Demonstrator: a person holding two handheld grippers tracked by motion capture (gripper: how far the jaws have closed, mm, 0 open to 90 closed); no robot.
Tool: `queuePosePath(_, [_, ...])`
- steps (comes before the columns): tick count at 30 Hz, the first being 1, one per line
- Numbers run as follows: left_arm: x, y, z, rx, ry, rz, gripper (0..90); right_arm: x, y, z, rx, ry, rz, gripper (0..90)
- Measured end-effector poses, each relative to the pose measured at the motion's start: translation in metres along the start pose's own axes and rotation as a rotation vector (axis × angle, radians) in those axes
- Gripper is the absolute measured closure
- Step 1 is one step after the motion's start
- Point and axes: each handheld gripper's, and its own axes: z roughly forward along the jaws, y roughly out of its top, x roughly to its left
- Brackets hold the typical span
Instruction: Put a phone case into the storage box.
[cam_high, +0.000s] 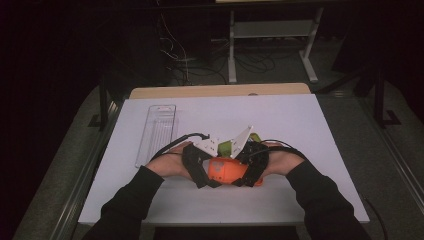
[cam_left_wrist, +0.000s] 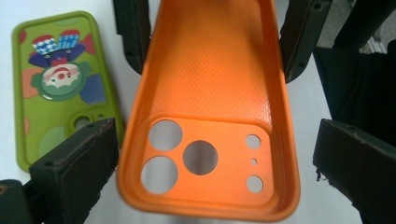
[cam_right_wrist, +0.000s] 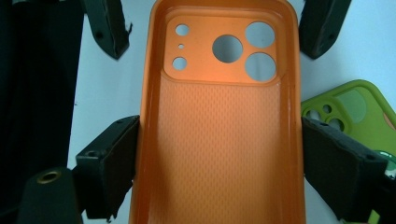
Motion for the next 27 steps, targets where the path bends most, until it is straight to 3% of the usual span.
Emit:
queuePosePath(7, [-0.003,0.001,0.008,0.014,0.001,0.005,0.4,0.0,0.0,0.0,-0.002,0.005,-0.005,15.1])
queuePosePath(9, [-0.003,0.001,0.009,0.02,0.014,0.008,5.9,0.0,0.0,0.0,-0.003,0.006,-0.003,15.1])
queuePosePath(15, [-0.003,0.0,0.012,0.03,0.015,0.007,7.6,0.0,0.001,0.001,-0.009,0.012,-0.008,15.1])
queuePosePath(18, [-0.002,0.0,0.011,0.021,0.022,0.009,13.1,0.0,0.001,0.001,-0.007,0.012,-0.008,15.1])
queuePosePath(27, [-0.002,-0.001,0.012,0.021,0.0,0.009,15.7,0.0,0.0,0.001,0.002,0.027,0.001,15.1])
